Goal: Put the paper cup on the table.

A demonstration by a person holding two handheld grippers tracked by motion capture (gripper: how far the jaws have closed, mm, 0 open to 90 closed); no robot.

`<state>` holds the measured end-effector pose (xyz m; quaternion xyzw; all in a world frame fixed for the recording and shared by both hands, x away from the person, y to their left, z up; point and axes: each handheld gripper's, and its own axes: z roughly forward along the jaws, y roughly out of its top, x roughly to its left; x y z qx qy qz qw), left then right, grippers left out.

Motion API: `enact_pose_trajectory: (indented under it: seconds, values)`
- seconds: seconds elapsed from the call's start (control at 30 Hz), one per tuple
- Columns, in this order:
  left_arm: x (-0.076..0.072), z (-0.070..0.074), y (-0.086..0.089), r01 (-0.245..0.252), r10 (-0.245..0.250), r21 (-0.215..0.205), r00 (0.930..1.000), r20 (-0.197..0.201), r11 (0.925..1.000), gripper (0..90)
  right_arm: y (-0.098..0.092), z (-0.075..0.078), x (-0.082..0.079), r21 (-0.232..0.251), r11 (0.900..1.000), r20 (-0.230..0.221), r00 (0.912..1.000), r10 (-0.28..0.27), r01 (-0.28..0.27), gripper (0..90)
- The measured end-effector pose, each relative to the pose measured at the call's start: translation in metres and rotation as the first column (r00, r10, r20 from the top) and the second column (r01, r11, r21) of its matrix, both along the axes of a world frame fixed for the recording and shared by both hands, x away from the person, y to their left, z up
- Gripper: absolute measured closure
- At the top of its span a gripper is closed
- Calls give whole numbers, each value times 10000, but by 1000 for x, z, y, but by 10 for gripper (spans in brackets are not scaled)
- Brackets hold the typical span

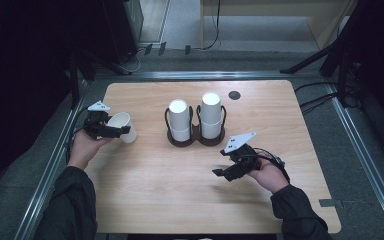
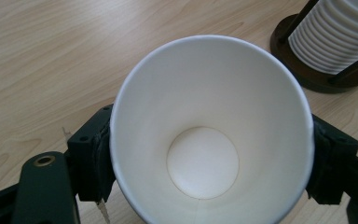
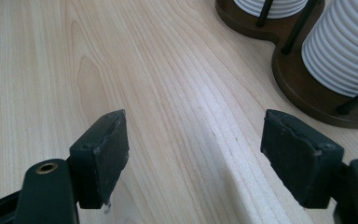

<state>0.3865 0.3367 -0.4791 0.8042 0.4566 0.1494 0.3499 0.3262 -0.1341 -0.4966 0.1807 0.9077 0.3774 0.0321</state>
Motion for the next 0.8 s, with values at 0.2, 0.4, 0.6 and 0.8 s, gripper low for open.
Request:
enact_pose_trajectory:
  seconds: [0.2, 0.4, 0.6, 0.8]
  values:
    - [0, -4, -3, 18, -14, 222, 9998, -179, 9998, 197, -1, -2, 2, -75, 10000, -31, 10000, -32, 32, 233]
    - [2, -7, -3, -12, 20, 300, 9997, -255, 9995, 193, -1, -2, 3, -17, 10000, -108, 9999, -29, 29, 233]
    - [1, -8, -3, -28, 35, 302, 9998, -220, 9995, 186, 0, -2, 3, -38, 10000, -105, 9999, 11, -11, 234]
    - [3, -10, -3, 25, -23, 34, 9986, -520, 10000, 146, 1, -2, 3, -74, 10000, -119, 9999, 13, -14, 236]
